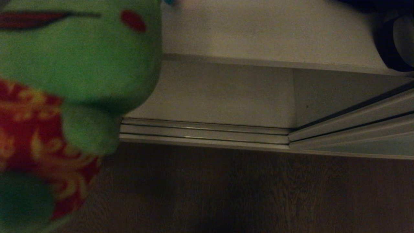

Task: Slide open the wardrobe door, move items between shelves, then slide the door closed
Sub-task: Place the green doll on the higher shelf

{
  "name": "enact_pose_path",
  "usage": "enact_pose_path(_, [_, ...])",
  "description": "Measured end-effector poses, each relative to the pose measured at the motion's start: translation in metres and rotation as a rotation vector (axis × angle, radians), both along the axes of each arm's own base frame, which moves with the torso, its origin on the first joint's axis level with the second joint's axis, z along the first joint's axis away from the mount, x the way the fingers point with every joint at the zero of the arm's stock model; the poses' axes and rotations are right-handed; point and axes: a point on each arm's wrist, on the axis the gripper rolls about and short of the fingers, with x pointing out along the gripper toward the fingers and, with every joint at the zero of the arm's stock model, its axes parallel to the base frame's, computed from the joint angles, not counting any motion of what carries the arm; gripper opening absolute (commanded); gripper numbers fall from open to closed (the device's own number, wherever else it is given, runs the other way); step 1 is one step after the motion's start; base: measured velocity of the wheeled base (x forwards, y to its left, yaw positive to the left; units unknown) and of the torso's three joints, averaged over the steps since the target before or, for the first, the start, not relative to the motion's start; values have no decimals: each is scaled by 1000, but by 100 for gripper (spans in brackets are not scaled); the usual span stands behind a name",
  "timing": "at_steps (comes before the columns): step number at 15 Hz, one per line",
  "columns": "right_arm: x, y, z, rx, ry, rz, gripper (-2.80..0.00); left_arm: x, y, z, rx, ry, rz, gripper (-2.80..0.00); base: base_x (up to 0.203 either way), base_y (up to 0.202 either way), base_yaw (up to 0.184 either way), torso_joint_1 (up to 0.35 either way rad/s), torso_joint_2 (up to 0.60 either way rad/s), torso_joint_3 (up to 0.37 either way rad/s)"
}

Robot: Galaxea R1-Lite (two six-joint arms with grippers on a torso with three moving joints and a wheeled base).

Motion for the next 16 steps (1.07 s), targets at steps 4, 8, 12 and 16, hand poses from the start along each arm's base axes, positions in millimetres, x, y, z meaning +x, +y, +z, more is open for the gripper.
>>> enact_pose_path(4, [0, 0, 0, 0, 0, 0, -280, 71, -44, 34, 6, -71, -36, -280, 0, 0, 0, 0, 0, 0])
enact_pose_path(8, [0, 0, 0, 0, 0, 0, -280, 124, -89, 60, -50, -143, -84, -280, 0, 0, 0, 0, 0, 0])
enact_pose_path(12, [0, 0, 0, 0, 0, 0, -280, 166, -122, 75, -133, -140, -81, -280, 0, 0, 0, 0, 0, 0])
enact_pose_path(16, [0, 0, 0, 0, 0, 0, -280, 201, -148, 67, -174, -175, 109, -280, 0, 0, 0, 0, 0, 0])
